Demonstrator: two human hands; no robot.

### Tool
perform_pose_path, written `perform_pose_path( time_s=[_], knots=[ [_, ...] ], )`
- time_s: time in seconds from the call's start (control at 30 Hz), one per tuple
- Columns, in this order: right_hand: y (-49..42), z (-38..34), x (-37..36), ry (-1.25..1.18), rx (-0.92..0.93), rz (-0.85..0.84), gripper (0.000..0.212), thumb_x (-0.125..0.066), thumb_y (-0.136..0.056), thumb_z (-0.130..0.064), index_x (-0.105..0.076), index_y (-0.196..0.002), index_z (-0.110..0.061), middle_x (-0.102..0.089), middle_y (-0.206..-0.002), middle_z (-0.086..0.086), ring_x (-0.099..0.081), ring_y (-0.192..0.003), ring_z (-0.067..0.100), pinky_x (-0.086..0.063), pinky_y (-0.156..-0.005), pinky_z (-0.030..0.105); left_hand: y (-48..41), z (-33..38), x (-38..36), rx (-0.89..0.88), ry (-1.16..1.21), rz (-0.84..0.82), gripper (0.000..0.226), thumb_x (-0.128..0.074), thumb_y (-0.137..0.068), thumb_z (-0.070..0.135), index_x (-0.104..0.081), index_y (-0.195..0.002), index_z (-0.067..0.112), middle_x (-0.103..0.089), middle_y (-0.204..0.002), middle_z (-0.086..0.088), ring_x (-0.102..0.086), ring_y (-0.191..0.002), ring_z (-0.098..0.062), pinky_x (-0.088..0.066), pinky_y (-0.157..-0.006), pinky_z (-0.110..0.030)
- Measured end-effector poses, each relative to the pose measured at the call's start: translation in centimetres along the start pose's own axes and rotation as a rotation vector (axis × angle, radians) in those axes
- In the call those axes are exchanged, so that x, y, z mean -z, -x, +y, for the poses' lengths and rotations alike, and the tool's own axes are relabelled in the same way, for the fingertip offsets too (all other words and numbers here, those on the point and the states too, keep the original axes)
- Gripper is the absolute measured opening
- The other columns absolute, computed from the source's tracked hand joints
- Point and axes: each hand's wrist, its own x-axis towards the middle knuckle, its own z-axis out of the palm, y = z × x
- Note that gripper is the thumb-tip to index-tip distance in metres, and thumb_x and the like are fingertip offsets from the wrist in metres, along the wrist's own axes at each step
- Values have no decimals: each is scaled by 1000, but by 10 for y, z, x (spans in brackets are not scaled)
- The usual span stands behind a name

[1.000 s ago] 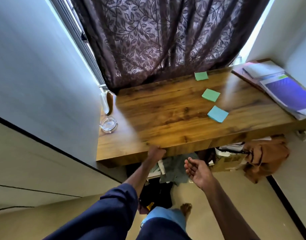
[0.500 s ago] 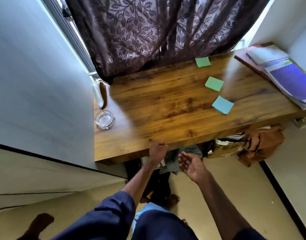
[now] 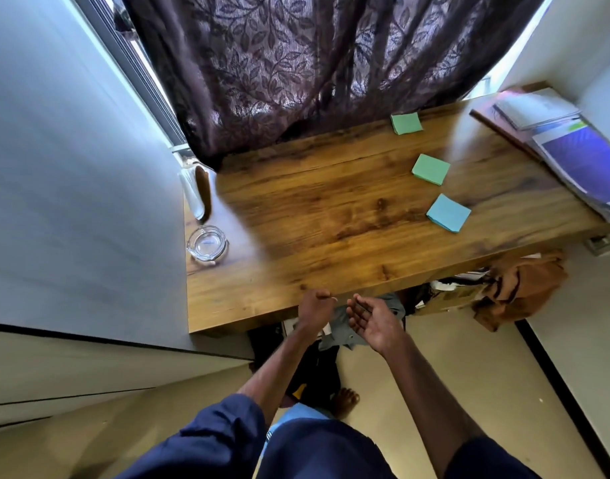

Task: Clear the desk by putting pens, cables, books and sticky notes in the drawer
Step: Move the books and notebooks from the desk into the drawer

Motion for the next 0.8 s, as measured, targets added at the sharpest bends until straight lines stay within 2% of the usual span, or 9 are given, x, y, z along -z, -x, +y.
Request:
perform_pose_path(
  time_s=[0.13, 0.2, 0.27, 0.37, 0.47, 0.57, 0.63, 0.7, 0.8],
  knots=[
    [-16, 14, 11, -7, -2, 27, 21, -59, -97, -20, -66, -107, -4, -71, -98, 12, -67, -84, 22, -52, -69, 31, 8, -28, -2, 118, 147, -48, 24, -65, -93, 23, -69, -69, 23, -66, -71, 9, -59, -68, -7, -47, -65, -27],
    [-30, 23, 18, -64, -6, 33, 33, -61, -96, -29, -63, -115, -1, -68, -109, 17, -66, -94, 26, -53, -80, 34, 9, -46, -1, 290, 400, -82, 17, -63, -96, 27, -74, -90, 15, -72, -89, -3, -65, -83, -18, -52, -73, -33],
    [-49, 30, 23, -155, -17, 54, 48, -64, -94, -40, -59, -120, 1, -63, -116, 20, -63, -103, 30, -53, -88, 38, 2, -63, -2, 474, 728, -77, 31, -53, -102, 33, -69, -104, 7, -71, -105, -10, -66, -98, -26, -53, -85, -37],
    [-82, 34, 26, -272, -23, 63, 62, -64, -89, -55, -57, -116, 1, -60, -106, 18, -61, -92, 29, -54, -79, 39, -19, -85, 0, 638, 1159, 132, 42, -34, -104, 32, -62, -102, 0, -65, -108, -23, -62, -99, -37, -49, -97, -46],
    [-114, 33, 26, -362, -4, 29, 66, -65, -83, -63, -58, -109, -3, -58, -86, 12, -58, -76, 25, -51, -69, 38, -45, -100, -9, 691, 1371, 287, 49, -24, -100, 30, -61, -84, 3, -66, -86, -22, -60, -85, -36, -45, -99, -49],
    [-140, 36, 29, -402, 35, -57, 73, -59, -81, -73, -62, -109, -5, -64, -87, 11, -60, -79, 27, -47, -77, 39, -59, -114, -22, 710, 1501, 356, 58, -20, -101, 39, -62, -80, 5, -67, -86, -20, -60, -93, -34, -40, -106, -50],
    [-153, 39, 32, -429, 67, -149, 80, -53, -79, -78, -64, -115, -7, -71, -101, 11, -65, -89, 28, -46, -87, 40, -71, -131, -29, 693, 1546, 372, 53, -24, -100, 43, -64, -89, 10, -66, -105, -19, -58, -107, -31, -37, -112, -51],
    [-163, 39, 36, -445, 79, -186, 86, -50, -79, -80, -61, -130, -11, -69, -126, 9, -62, -116, 29, -40, -107, 44, -80, -139, -30, 652, 1578, 382, 47, -31, -98, 46, -67, -106, 17, -67, -118, -11, -62, -116, -29, -35, -112, -54],
    [-165, 40, 41, -464, 53, -180, 91, -57, -78, -78, -56, -139, -11, -62, -138, 8, -56, -130, 26, -31, -118, 45, -80, -142, -28, 613, 1597, 378, 42, -38, -96, 49, -67, -111, 21, -71, -103, -6, -64, -119, -33, -38, -110, -56]
  ],
)
